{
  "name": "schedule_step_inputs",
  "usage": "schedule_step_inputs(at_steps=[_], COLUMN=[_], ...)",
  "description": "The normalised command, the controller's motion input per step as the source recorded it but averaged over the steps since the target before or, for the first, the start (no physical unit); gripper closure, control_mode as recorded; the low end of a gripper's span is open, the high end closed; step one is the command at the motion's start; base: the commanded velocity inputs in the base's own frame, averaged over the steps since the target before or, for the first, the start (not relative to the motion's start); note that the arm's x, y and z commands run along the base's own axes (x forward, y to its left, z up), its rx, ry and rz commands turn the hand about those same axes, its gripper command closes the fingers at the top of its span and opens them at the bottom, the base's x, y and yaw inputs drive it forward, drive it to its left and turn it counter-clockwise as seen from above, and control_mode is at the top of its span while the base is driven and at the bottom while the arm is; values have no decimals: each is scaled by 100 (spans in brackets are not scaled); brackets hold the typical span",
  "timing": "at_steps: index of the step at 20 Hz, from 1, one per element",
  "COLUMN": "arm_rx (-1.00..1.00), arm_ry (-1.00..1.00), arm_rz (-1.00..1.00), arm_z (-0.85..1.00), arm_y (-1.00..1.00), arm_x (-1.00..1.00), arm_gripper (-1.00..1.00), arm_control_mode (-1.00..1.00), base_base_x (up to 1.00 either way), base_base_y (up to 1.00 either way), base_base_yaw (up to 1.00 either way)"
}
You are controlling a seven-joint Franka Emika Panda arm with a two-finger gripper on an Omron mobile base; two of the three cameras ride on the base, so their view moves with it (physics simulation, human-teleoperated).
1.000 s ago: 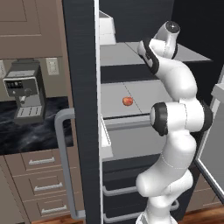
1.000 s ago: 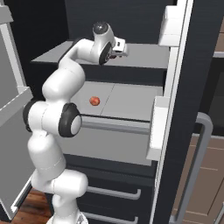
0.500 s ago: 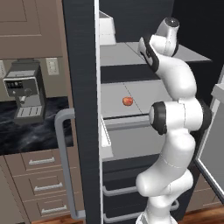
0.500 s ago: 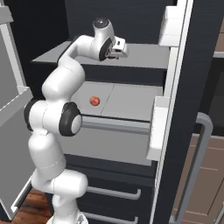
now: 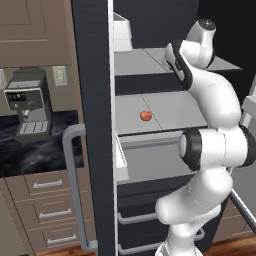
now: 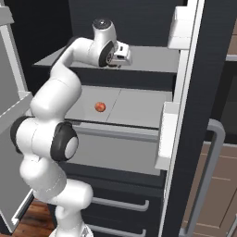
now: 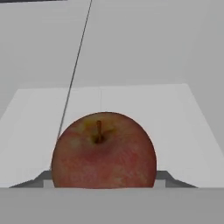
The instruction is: Pick the apple and peach from the fridge and place them inside the tupperware on the counter.
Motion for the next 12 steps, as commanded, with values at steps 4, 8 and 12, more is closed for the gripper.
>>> schedule_step_inputs(at_steps=[4, 8, 12], arm_rx=[-2, -1, 0], arm_ry=[-22, -10, -1], arm_rz=[3, 0, 0], arm_z=[-17, -2, 0], arm_y=[31, 14, 0], arm_x=[-100, -100, -100], arm_gripper=[100, 100, 100], arm_control_mode=[-100, -100, -100], base_base_x=[0, 0, 0], base_base_y=[0, 0, 0], base_base_yaw=[0, 0, 0])
